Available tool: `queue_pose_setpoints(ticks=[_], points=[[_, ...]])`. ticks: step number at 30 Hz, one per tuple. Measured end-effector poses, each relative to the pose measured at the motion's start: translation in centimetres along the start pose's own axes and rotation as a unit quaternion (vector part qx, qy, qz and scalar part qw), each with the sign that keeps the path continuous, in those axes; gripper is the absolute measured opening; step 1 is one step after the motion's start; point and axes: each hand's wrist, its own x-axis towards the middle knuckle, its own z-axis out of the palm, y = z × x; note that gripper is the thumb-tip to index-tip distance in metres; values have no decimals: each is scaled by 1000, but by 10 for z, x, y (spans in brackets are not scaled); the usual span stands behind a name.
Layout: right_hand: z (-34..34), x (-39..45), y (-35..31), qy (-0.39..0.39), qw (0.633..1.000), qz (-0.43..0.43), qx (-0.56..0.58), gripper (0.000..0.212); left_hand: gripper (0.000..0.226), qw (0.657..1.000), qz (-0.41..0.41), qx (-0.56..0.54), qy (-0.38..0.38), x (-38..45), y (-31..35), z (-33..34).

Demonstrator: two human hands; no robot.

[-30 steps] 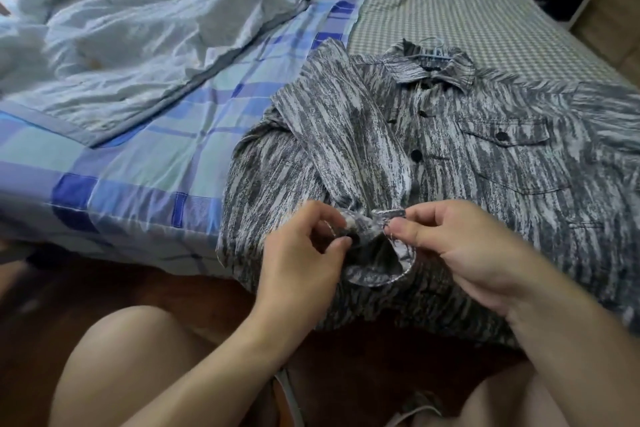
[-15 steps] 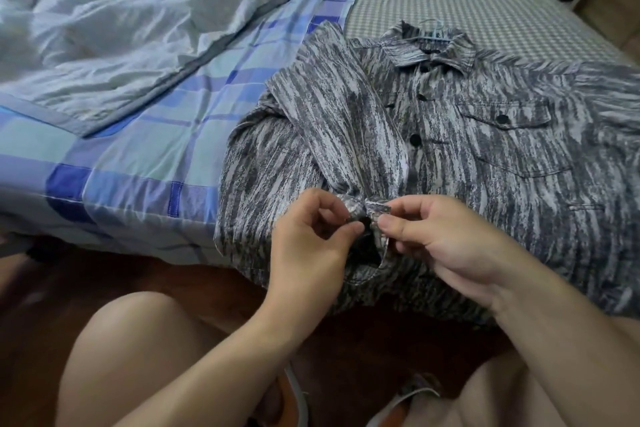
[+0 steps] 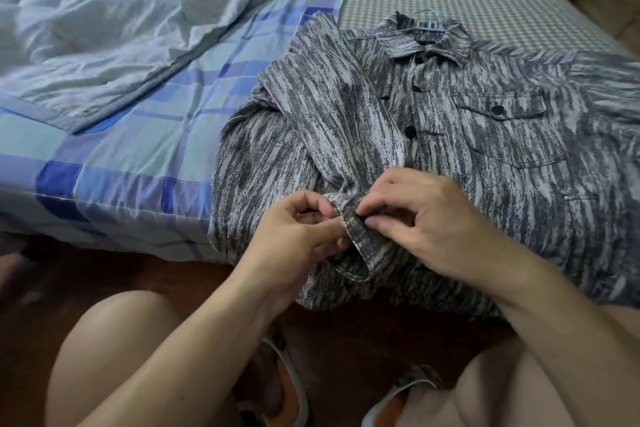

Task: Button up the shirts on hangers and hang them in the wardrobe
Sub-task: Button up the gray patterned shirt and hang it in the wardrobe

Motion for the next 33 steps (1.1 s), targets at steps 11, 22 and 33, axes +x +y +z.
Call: queue_pose_setpoints(ticks=[11,22,33], points=[[15,-1,-2,-1,995,-79,-65,22,31,998,-29,-42,-22,3,-9,-8],[40,-13,-4,77,982,-83,-154,17,28,989,85,94,75,-8,-11,5],[34,-5,16,79,974,-155,-145,17,30,998,-31,8,55,-1,2,-4]])
